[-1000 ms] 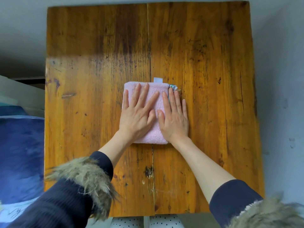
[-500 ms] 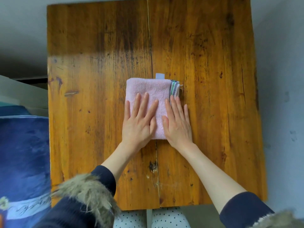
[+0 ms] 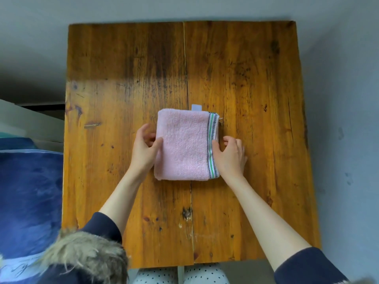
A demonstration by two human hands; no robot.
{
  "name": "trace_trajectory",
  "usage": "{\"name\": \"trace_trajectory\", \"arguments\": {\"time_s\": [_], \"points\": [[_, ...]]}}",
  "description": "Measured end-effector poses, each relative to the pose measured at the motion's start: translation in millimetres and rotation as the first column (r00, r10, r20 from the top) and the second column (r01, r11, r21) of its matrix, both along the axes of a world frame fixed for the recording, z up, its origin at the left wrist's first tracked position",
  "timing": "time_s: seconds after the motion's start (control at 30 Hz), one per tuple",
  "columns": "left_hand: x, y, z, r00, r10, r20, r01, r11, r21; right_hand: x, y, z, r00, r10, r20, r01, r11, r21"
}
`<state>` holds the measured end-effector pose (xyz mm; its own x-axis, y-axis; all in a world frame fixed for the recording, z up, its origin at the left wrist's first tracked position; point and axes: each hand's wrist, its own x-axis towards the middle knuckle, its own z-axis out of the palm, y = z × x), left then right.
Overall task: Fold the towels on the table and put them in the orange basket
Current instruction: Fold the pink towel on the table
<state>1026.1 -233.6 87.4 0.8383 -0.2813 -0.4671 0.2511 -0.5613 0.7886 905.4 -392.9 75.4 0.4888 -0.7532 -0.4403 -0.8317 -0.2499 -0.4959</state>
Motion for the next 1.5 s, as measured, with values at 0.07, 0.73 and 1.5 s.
{"name": "trace_trajectory", "arguments": {"time_s": [0.07, 0.73, 1.5], "points": [[5.3, 2.3, 0.9, 0.997, -0.041, -0.067, 0.042, 0.999, 0.017, 6.3, -5.2, -0.9, 0.999, -0.014, -0.039, 0.016, 0.999, 0.051], [1.9, 18.3, 19.5, 0.846, -0.018, -0.532, -0.004, 0.999, -0.04, 10.0, -19.3, 25.7, 0.996, -0.005, 0.092, -0.048, 0.822, 0.567], [-116.3, 259.9, 143.3, 0.759, 0.449, -0.472, -0.598, 0.768, -0.229, 14.2, 175.4, 158.6, 0.824, 0.447, 0.349, -0.558, 0.533, 0.636]]}}
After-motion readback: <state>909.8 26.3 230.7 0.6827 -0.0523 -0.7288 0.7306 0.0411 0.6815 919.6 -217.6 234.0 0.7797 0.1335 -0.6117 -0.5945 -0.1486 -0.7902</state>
